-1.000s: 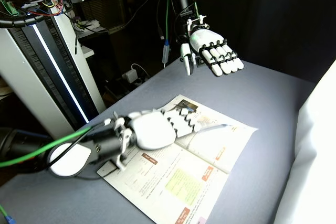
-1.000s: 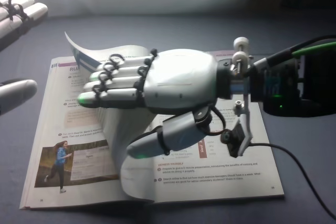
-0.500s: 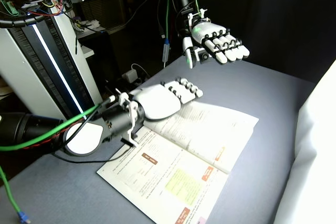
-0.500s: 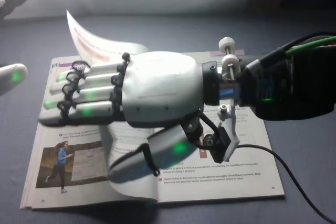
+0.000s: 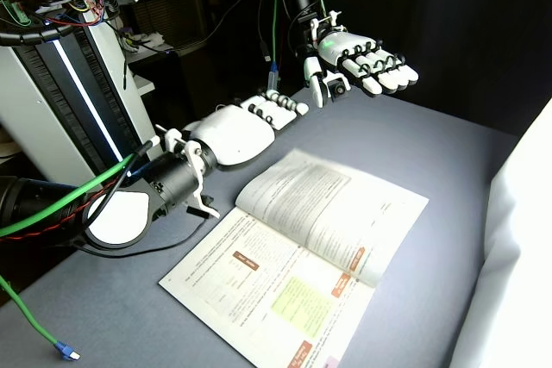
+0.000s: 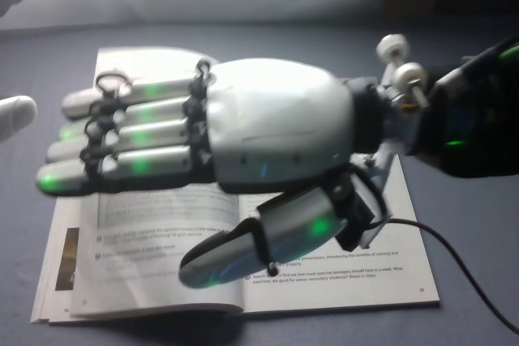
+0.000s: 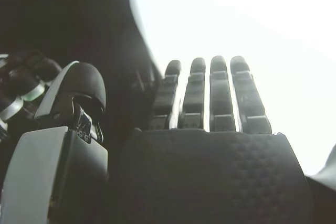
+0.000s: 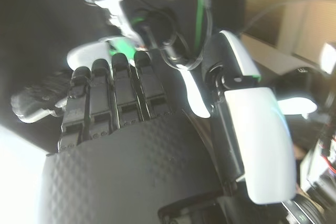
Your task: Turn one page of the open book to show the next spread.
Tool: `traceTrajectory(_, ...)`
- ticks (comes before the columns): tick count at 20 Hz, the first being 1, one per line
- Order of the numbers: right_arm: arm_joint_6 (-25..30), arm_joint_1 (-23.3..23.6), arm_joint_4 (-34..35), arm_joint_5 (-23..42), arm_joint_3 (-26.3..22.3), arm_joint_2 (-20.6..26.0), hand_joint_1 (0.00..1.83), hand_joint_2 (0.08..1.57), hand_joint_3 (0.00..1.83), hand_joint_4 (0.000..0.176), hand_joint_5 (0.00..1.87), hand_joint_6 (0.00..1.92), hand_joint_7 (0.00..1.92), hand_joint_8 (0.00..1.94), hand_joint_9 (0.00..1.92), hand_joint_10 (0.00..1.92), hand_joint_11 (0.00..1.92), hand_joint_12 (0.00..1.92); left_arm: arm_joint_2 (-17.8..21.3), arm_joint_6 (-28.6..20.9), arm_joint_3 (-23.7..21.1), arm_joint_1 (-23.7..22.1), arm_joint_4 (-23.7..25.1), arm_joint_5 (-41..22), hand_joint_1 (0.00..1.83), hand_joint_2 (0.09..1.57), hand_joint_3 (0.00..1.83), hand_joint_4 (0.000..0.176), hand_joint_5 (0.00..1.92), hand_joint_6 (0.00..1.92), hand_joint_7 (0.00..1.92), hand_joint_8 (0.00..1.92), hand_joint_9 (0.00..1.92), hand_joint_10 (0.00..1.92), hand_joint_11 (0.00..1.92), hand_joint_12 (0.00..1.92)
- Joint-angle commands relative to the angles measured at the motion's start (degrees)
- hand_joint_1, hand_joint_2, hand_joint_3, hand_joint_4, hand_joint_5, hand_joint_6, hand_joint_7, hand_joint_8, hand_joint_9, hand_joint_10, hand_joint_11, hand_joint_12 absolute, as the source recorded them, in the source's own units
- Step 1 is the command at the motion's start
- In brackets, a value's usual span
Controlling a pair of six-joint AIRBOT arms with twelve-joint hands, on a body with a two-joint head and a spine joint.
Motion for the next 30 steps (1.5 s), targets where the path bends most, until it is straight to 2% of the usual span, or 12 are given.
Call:
traceTrajectory(1, -0.4, 0.6, 4.3, 5.1, -0.7, 1.2, 0.0, 1.28, 0.0, 0.0, 0.0, 0.0, 0.06, 0.01, 0.1, 0.03, 0.0, 0.0, 0.3, 0.2, 0.0, -0.2, -1.1, -6.8, 0.0, 1.39, 0.0, 0.002, 0.0, 0.0, 0.0, 0.0, 0.0, 0.0, 0.0, 0.0)
traceTrajectory(2, -0.4, 0.6, 4.4, 5.0, -1.4, 1.5, 0.0, 1.3, 0.0, 0.0, 0.01, 0.01, 0.05, 0.0, 0.09, 0.02, 0.0, 0.0, 0.2, 0.2, -0.1, -0.2, -1.0, -6.7, 0.0, 1.39, 0.0, 0.012, 0.0, 0.0, 0.0, 0.0, 0.0, 0.0, 0.0, 0.0)
traceTrajectory(5, -0.4, -1.1, 6.1, 4.0, -3.1, 6.0, 0.0, 1.3, 0.0, 0.0, 0.01, 0.01, 0.05, 0.0, 0.09, 0.02, 0.0, 0.0, 0.0, 0.1, -0.5, 0.6, -1.1, -7.0, 0.0, 1.42, 0.01, 0.0, 0.0, 0.0, 0.0, 0.0, 0.0, 0.0, 0.0, 0.0)
traceTrajectory(9, -0.4, -5.4, 8.6, 0.1, -4.6, 11.7, 0.0, 1.3, 0.0, 0.0, 0.01, 0.01, 0.05, 0.0, 0.09, 0.02, 0.0, 0.0, -0.1, 0.0, -1.1, 2.6, -1.3, -8.2, 0.0, 1.39, 0.0, 0.0, 0.0, 0.0, 0.0, 0.0, 0.0, 0.0, 0.0, 0.0)
traceTrajectory(11, -0.5, -7.6, 10.7, -1.9, -5.1, 14.4, 0.0, 1.3, 0.0, 0.0, 0.0, 0.0, 0.0, 0.0, 0.0, 0.0, 0.0, 0.0, -0.4, -0.4, -1.3, 4.1, -2.1, -9.4, 0.0, 1.37, 0.0, 0.014, 0.0, 0.0, 0.0, 0.0, 0.0, 0.0, 0.0, 0.0)
traceTrajectory(13, -3.1, -10.0, 14.8, -2.9, -6.1, 17.3, 0.0, 1.32, 0.01, 0.0, 0.0, 0.0, 0.0, 0.0, 0.0, 0.0, 0.0, 0.0, -0.9, -0.8, -1.3, 5.2, -2.6, -10.4, 0.0, 1.36, 0.0, 0.007, 0.0, 0.0, 0.0, 0.0, 0.0, 0.0, 0.0, 0.0)
traceTrajectory(15, -10.1, -14.4, 23.9, -3.0, -8.1, 21.5, 0.0, 1.33, 0.01, 0.0, 0.0, 0.0, 0.0, 0.0, 0.0, 0.0, 0.0, 0.0, -1.9, -1.1, -1.1, 5.4, -2.7, -10.7, 0.0, 1.4, 0.0, 0.007, 0.0, 0.0, 0.0, 0.0, 0.0, 0.0, 0.0, 0.0)
traceTrajectory(21, -21.6, -24.0, 42.7, 4.7, -11.7, 27.8, 0.0, 1.33, 0.01, 0.0, 0.0, 0.0, 0.0, 0.0, 0.0, 0.0, 0.0, 0.0, -3.9, -2.5, -0.3, 5.4, -2.2, -11.1, 0.0, 1.38, 0.0, 0.0, 0.0, 0.0, 0.0, 0.0, 0.0, 0.0, 0.0, 0.0)
traceTrajectory(25, -23.3, -27.2, 48.5, 9.2, -12.3, 28.8, 0.0, 1.34, 0.02, 0.0, 0.0, 0.0, 0.0, 0.0, 0.0, 0.0, 0.0, 0.0, -4.8, -3.3, -0.1, 5.4, -2.1, -12.1, 0.0, 1.39, 0.0, 0.0, 0.0, 0.0, 0.0, 0.0, 0.0, 0.0, 0.0, 0.0)
traceTrajectory(26, -24.1, -27.9, 49.8, 10.3, -12.6, 29.1, 0.0, 1.35, 0.02, 0.0, 0.0, 0.0, 0.0, 0.0, 0.0, 0.0, 0.0, 0.0, -4.9, -3.4, -0.1, 5.4, -2.1, -12.4, 0.03, 1.42, 0.01, 0.0, 0.0, 0.0, 0.0, 0.0, 0.0, 0.0, 0.0, 0.0)
traceTrajectory(28, -25.8, -29.1, 52.2, 11.9, -13.0, 29.4, 0.02, 1.36, 0.02, 0.0, 0.0, 0.0, 0.0, 0.0, 0.0, 0.0, 0.0, 0.0, -5.0, -3.5, -0.1, 5.4, -2.0, -12.3, 0.24, 1.43, 0.0, 0.0, 0.0, 0.0, 0.0, 0.0, 0.0, 0.0, 0.0, 0.0)
traceTrajectory(30, -26.2, -31.7, 55.7, 16.1, -13.3, 29.9, 0.06, 1.36, 0.01, 0.0, 0.0, 0.0, 0.0, 0.0, 0.0, 0.0, 0.0, 0.0, -5.0, -3.9, -0.1, 5.5, -2.0, -12.4, 0.23, 1.44, 0.0, 0.0, 0.0, 0.0, 0.0, 0.0, 0.0, 0.0, 0.0, 0.0)
